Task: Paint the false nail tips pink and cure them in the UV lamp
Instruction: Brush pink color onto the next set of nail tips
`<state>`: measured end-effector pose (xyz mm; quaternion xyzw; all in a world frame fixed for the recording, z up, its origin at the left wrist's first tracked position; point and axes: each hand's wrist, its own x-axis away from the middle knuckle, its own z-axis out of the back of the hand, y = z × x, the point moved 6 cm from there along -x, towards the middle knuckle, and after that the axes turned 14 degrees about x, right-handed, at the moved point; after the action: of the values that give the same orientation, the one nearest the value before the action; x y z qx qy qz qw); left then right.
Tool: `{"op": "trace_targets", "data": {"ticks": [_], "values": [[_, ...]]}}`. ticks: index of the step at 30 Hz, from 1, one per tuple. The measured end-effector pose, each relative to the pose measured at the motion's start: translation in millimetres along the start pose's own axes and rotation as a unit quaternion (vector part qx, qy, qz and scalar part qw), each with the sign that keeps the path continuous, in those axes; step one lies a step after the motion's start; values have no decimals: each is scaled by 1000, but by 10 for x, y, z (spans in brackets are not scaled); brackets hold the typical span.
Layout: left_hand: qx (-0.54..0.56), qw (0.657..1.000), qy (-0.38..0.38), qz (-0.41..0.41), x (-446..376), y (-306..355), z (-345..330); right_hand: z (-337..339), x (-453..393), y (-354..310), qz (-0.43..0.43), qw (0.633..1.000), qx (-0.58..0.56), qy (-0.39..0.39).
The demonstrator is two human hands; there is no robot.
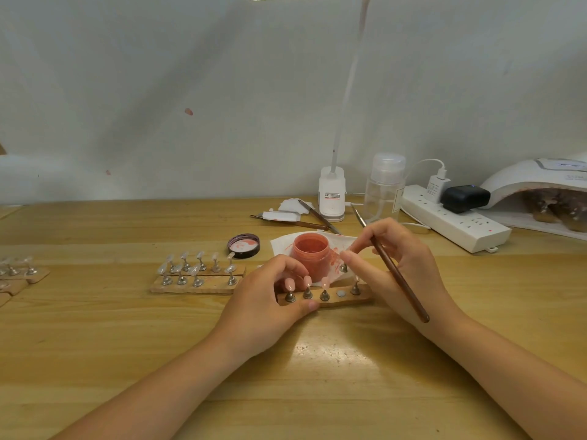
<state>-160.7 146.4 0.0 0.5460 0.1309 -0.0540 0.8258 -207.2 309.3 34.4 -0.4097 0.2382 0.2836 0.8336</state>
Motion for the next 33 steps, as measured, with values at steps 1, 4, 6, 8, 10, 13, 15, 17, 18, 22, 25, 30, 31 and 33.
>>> {"op": "trace_targets", "data": {"ticks": [1, 4, 6, 8, 10, 13, 15, 17, 18, 22, 25, 30, 31, 33], "values": [[0, 1000, -1, -1, 0, -2, 0, 11, 7, -30, 3, 1000, -4, 15], [12, 1000, -5, -12, 4, 10, -7, 10, 37, -132, 22, 999, -8, 45], [16, 999, 0, -29, 11, 48, -5, -3, 63, -196, 49, 997, 16, 62], [19, 998, 9, -59, 20, 116, 6, -25, 88, -250, 80, 994, 35, 72], [16, 995, 18, -99, 39, 197, 17, -51, 116, -295, 105, 991, 37, 67], [26, 990, 26, -134, 73, 283, 17, -94, 145, -348, 130, 990, 32, 50], [30, 988, 33, -145, 93, 297, 17, -111, 152, -366, 141, 988, 38, 45], [29, 987, 41, -155, 104, 318, 18, -120, 157, -375, 150, 987, 43, 45], [30, 986, 44, -161, 105, 324, 23, -125, 160, -378, 152, 986, 41, 44], [28, 981, 63, -182, 104, 328, 57, -135, 159, -413, 163, 985, 28, 42], [48, 979, 71, -187, 94, 322, 83, -113, 134, -406, 145, 989, 12, 38], [101, 979, 104, -144, 66, 238, 149, 14, 47, -298, 73, 992, -87, 56], [107, 978, 115, -136, 67, 229, 163, 39, 23, -270, 46, 990, -124, 57], [115, 977, 124, -129, 66, 219, 177, 63, -39, -184, -39, 980, -184, 64]]}}
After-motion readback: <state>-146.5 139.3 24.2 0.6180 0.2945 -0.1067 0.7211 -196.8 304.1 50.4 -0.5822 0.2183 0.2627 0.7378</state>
